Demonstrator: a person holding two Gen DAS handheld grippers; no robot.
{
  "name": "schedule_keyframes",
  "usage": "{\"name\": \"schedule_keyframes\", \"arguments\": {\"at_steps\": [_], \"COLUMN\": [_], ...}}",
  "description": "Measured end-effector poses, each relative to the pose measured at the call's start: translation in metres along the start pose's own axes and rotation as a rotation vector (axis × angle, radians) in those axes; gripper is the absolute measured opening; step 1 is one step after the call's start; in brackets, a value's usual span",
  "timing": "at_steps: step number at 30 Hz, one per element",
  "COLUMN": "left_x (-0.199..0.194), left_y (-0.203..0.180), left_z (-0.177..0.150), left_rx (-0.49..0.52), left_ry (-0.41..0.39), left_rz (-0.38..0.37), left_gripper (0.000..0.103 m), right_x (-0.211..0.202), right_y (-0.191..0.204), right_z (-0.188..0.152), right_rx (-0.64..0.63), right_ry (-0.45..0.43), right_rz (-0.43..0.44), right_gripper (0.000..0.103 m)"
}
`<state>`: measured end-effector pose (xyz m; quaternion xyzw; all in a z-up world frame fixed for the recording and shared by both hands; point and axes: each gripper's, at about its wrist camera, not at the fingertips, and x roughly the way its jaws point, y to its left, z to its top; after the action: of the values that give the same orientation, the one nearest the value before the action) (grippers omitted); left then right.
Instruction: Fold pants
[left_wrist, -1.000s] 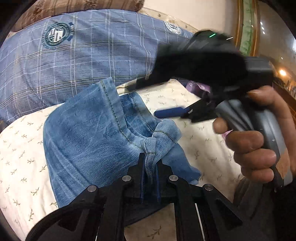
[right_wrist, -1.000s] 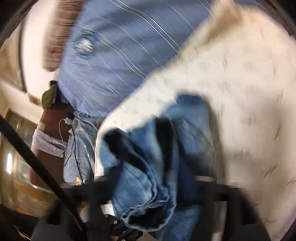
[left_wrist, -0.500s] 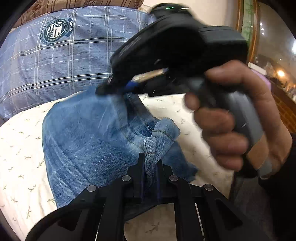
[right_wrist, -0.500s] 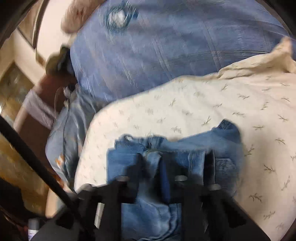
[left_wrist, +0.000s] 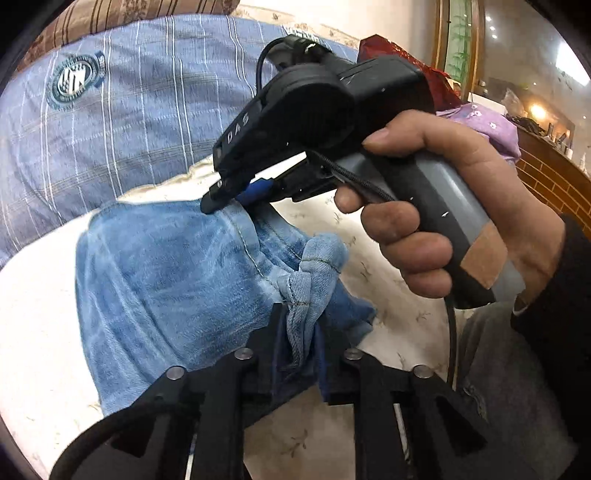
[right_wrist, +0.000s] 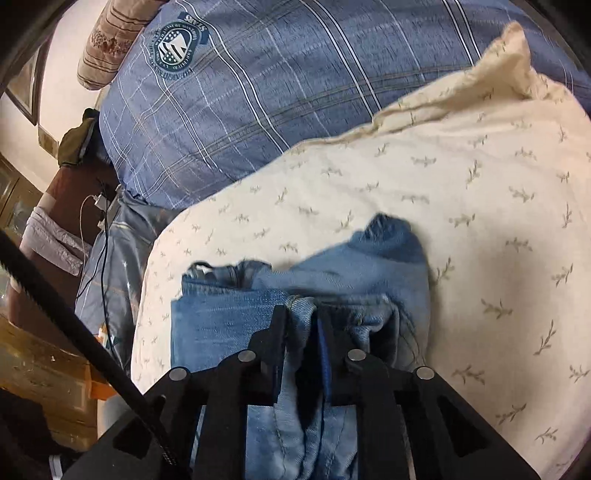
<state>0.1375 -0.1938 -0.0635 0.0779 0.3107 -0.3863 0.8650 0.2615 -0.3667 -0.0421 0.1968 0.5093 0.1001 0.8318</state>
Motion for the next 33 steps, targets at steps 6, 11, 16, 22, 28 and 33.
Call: {"name": "schedule_keyframes", "arguments": {"at_steps": [6,11,16,22,28,33], "left_x": [-0.007,-0.015,-0.030,-0.016,0.011,0.001], "left_y": [0.001,0.020,0.053,0.111,0.127,0.133], "left_z": [0.004,0.013,0.024,0.024,0.016,0.020], "left_rx": [-0.002,-0.077,-0.162,-0.310,-0.381,-0.409], "left_ry": [-0.021,-0.023,-0.075,-0.050,0.051,0.020], "left_rz": [-0.049,-0.189,-0.299,-0.096,-0.028,-0.069], "left_gripper": [0.032,0.032,0.035,0.033,0.030,0.029], "right_x": [-0.033,-0.060,-0.054,-0.041,-0.008,-0.006], "right_y": [0.004,0.003,0.009,0.017,0.026,0.020], "right_z": [-0.012,-0.040,-0.038,-0.036,-0.030,-0.039], "right_rx": [0.011,0.017,-0.005,-0.031,-0.066,-0.092], "right_ry": [-0.077,-0.146,-0.123,-0.109,-0.043,-0.014], "right_rz": [0.041,0.071,0.099,0.077,-0.051,-0.177], "right_gripper": [0.043,0.041,0.032,0.036,0.004,0.004]}}
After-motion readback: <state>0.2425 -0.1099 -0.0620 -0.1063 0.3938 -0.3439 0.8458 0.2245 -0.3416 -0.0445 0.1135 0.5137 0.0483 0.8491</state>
